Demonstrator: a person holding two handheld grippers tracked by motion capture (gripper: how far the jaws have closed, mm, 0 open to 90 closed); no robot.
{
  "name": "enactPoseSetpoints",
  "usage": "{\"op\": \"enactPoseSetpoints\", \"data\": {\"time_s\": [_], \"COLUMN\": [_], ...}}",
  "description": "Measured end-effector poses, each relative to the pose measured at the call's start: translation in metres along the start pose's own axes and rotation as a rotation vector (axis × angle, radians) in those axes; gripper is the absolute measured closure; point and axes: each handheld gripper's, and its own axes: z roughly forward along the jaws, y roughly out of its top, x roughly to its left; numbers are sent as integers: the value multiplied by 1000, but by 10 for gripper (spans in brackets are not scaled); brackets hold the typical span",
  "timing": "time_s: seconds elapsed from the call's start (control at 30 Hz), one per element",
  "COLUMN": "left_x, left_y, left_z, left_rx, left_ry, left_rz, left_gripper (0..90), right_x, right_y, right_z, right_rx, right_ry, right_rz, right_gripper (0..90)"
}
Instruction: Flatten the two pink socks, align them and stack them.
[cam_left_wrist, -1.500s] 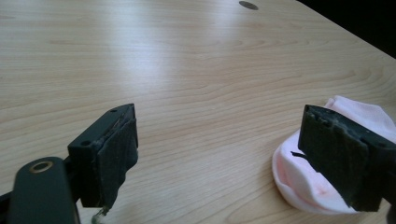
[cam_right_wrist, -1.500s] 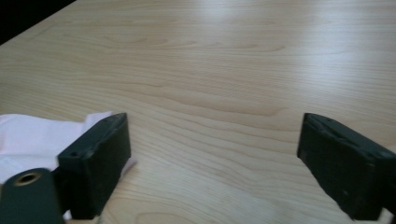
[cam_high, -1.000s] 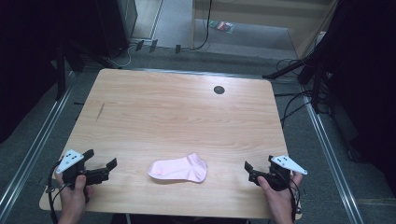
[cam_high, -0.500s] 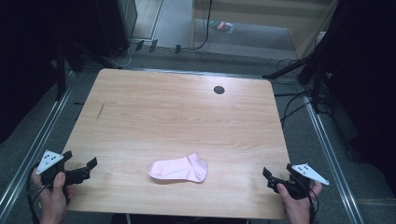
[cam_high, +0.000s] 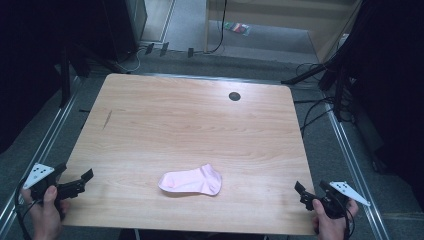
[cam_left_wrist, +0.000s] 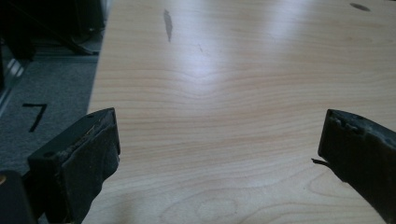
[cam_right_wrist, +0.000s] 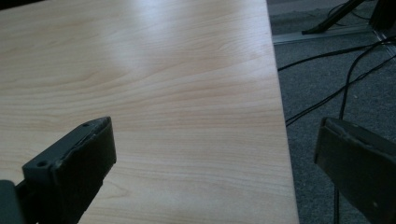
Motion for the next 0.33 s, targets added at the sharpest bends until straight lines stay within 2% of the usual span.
{"op": "enactPoseSetpoints", "data": {"time_s": [0.1, 0.13, 0.17, 0.33], "left_x": [-5, -7, -10, -10], "left_y": [-2, -2, -2, -2], "left_z": [2, 2, 3, 4], "left_rx": [5, 6, 11, 8], "left_ry": [-1, -1, 4, -3], "left_rz": [26, 38, 69, 55], "left_gripper": [0, 0, 0, 0], "right_x": [-6, -6, -5, -3], "right_y": [-4, -4, -4, -5], "right_z": [3, 3, 3, 3], "right_rx": [-5, -5, -5, -7], "right_ry": [11, 11, -3, -7], "right_rz": [59, 59, 53, 38], "right_gripper": [0, 0, 0, 0]}}
